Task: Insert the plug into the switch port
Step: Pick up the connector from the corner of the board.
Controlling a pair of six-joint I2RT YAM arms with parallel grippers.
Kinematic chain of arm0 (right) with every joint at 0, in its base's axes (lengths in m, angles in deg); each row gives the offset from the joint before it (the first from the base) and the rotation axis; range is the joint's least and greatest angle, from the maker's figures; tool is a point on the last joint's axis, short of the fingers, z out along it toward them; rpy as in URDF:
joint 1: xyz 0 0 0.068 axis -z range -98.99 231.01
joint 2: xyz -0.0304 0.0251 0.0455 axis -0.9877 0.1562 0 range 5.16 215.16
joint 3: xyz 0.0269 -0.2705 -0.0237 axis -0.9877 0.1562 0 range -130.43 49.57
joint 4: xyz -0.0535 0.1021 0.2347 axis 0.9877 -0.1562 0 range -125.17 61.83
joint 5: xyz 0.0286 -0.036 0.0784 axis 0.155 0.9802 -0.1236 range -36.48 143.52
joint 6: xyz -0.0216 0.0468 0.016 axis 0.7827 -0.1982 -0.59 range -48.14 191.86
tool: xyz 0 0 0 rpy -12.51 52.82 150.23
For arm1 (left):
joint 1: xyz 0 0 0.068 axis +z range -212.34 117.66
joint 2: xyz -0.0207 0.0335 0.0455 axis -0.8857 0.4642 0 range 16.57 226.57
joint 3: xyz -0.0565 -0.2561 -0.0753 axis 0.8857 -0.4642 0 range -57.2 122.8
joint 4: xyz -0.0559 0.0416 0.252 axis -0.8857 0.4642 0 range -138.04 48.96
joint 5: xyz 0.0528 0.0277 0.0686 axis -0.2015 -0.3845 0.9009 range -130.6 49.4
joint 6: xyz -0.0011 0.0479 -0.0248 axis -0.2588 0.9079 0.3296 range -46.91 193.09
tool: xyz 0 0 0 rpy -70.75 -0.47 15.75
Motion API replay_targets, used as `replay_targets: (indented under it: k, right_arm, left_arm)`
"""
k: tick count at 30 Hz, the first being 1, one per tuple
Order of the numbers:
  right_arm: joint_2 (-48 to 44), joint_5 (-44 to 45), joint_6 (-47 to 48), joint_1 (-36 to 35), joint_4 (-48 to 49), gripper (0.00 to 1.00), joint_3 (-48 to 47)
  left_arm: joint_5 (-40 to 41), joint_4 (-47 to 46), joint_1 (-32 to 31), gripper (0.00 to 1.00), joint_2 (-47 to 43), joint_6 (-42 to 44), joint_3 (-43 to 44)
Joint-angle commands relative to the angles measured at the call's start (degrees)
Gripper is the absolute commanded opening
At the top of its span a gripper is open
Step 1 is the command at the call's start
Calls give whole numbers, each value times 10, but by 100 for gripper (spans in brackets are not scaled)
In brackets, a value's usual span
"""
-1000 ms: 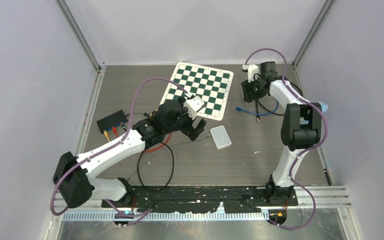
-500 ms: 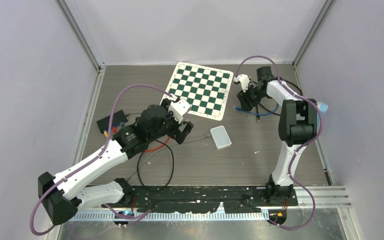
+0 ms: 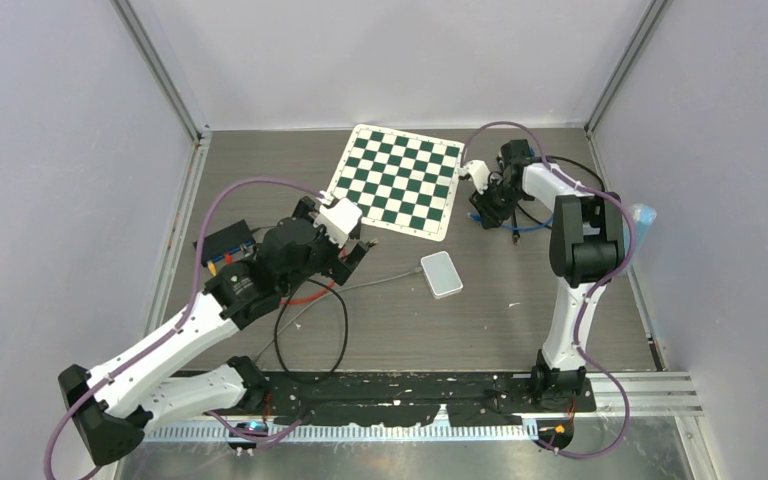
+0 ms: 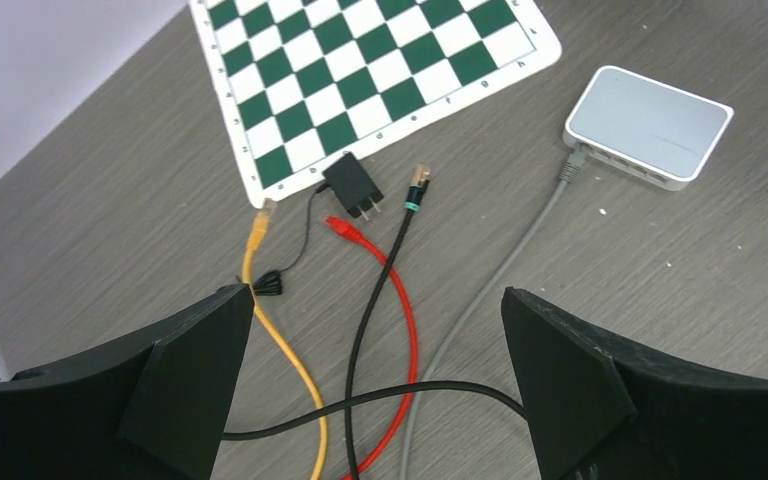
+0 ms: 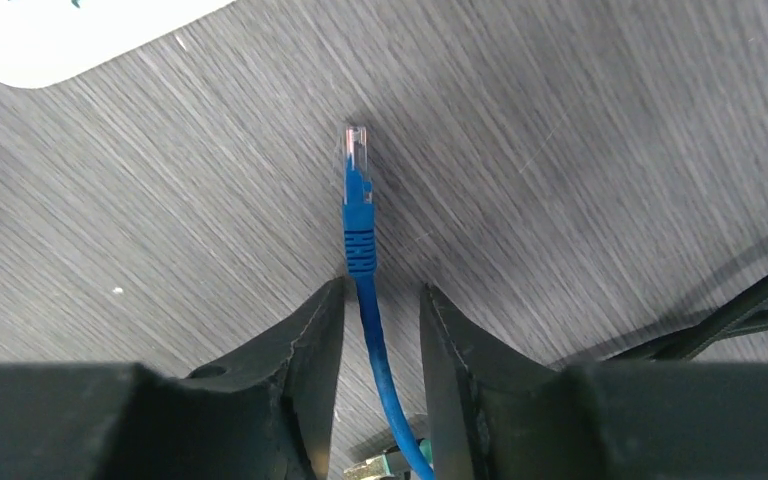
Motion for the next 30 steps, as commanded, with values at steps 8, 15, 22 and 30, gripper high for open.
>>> replay_targets:
  k: [8, 15, 22, 30]
  right_arm:
    - [-95, 26, -49, -10, 12, 5, -59]
    - [-221, 30, -158, -25, 20, 5, -124]
    - [-320, 41, -466, -67, 50, 5, -106]
    - [-466, 42, -762, -165, 308, 5, 50]
  left_arm:
    - [96, 3, -1, 99, -93, 53, -38]
    - [116, -22, 0, 100, -104, 37, -45]
    - [121, -14, 7, 98, -120, -3, -24]
    - [110, 41, 23, 98, -151, -49, 31]
